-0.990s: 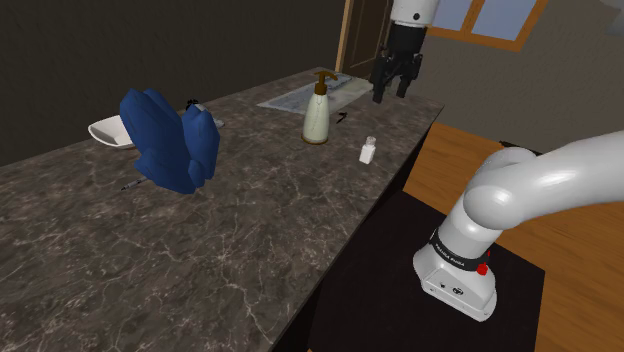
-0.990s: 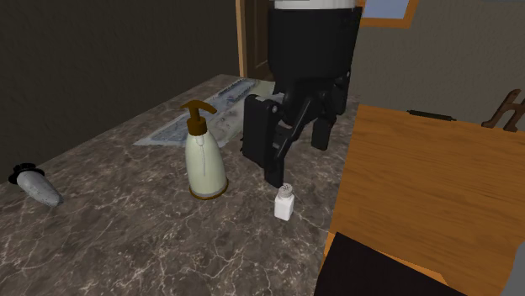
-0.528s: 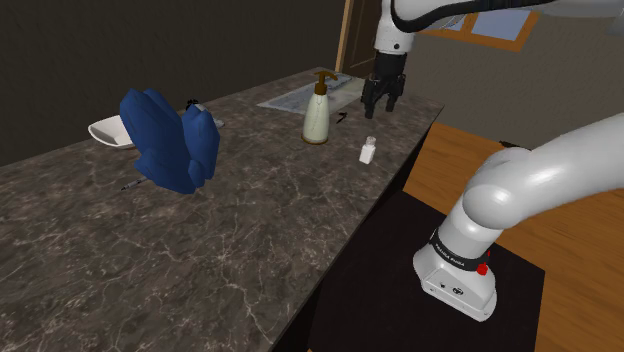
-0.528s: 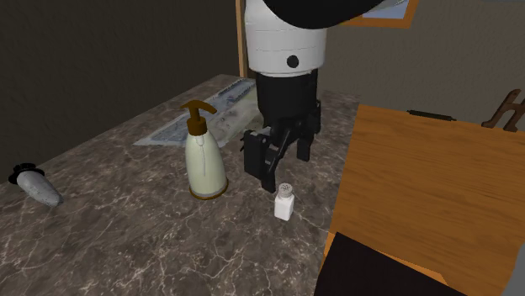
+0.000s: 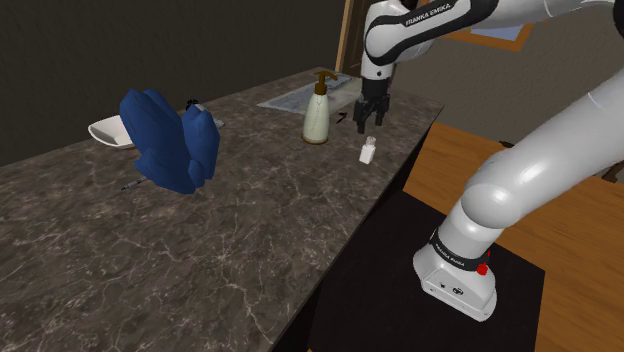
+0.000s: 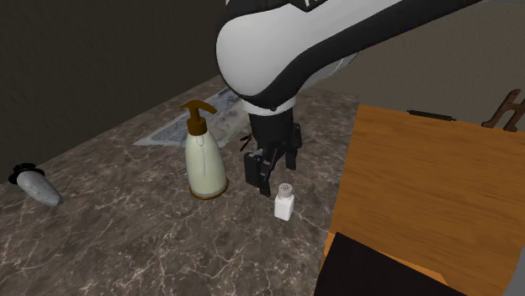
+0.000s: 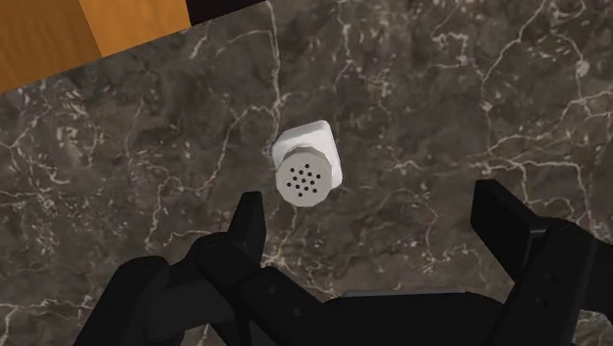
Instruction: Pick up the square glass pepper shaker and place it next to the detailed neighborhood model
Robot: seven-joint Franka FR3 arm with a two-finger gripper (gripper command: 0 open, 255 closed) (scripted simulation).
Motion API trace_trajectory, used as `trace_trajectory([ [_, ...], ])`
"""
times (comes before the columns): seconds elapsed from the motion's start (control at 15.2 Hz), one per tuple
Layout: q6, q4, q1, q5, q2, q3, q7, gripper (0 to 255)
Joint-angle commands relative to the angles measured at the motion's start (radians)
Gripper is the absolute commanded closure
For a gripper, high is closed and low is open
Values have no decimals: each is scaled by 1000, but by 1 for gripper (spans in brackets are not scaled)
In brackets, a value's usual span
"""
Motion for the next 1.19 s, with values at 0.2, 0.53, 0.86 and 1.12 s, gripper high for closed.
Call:
trace_trajectory([
  [0.2, 101, 39, -11, -13, 173, -35, -65, 0],
  [0.53, 173, -7, -14, -15, 200, -40, -66, 0],
  [0.86, 211, -29, -16, -16, 216, -43, -67, 0],
  [1.12, 211, -29, -16, -16, 216, -43, -67, 0],
])
